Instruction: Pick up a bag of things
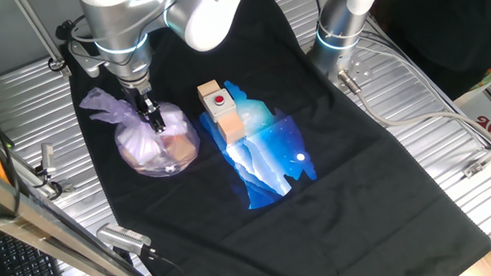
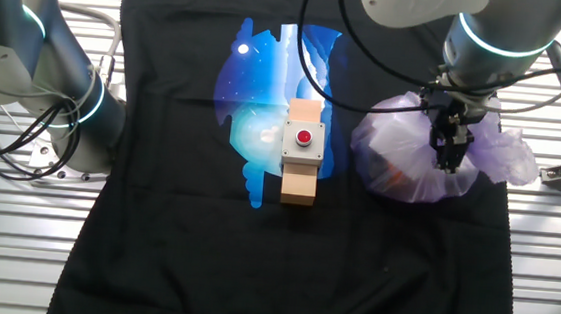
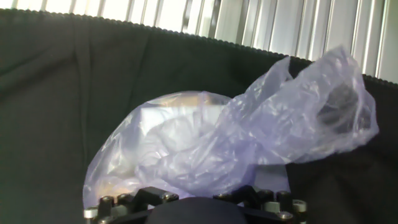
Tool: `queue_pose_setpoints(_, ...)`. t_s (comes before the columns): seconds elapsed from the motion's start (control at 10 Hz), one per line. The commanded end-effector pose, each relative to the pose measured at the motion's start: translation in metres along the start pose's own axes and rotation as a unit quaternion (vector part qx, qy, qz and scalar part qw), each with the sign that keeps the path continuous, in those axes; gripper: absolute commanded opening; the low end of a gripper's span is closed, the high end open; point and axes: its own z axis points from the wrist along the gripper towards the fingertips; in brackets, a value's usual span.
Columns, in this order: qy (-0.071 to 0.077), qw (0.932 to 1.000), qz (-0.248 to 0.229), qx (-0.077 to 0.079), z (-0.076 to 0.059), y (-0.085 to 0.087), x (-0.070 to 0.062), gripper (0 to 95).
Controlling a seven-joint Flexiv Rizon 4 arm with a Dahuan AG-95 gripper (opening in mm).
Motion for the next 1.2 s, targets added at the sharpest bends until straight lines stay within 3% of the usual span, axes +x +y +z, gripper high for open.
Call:
queue_pose_setpoints(0.1,0.002,1.0000,0.005,-0.001,-0.0004,0.0000,0.0000,76.0)
queue_pose_setpoints(0.4,0.003,1.0000,0.008,-0.001,0.0002,-0.0003,0.0010,76.0)
queue_pose_setpoints(0.5,0.002,0.9999,0.010,-0.001,0.0002,-0.0002,0.0010,57.0)
queue_pose_setpoints(0.6,0.002,0.9999,0.011,-0.001,0.0002,-0.0002,0.0010,57.0)
queue_pose_setpoints(0.7,0.003,0.9999,0.014,0.000,0.0001,-0.0001,0.0009,19.0)
queue_pose_setpoints(0.8,0.003,0.9999,0.016,0.000,0.0001,-0.0001,0.0009,0.0)
queue_pose_setpoints(1.2,0.004,0.9998,0.021,-0.003,0.0000,0.0001,0.0009,0.0)
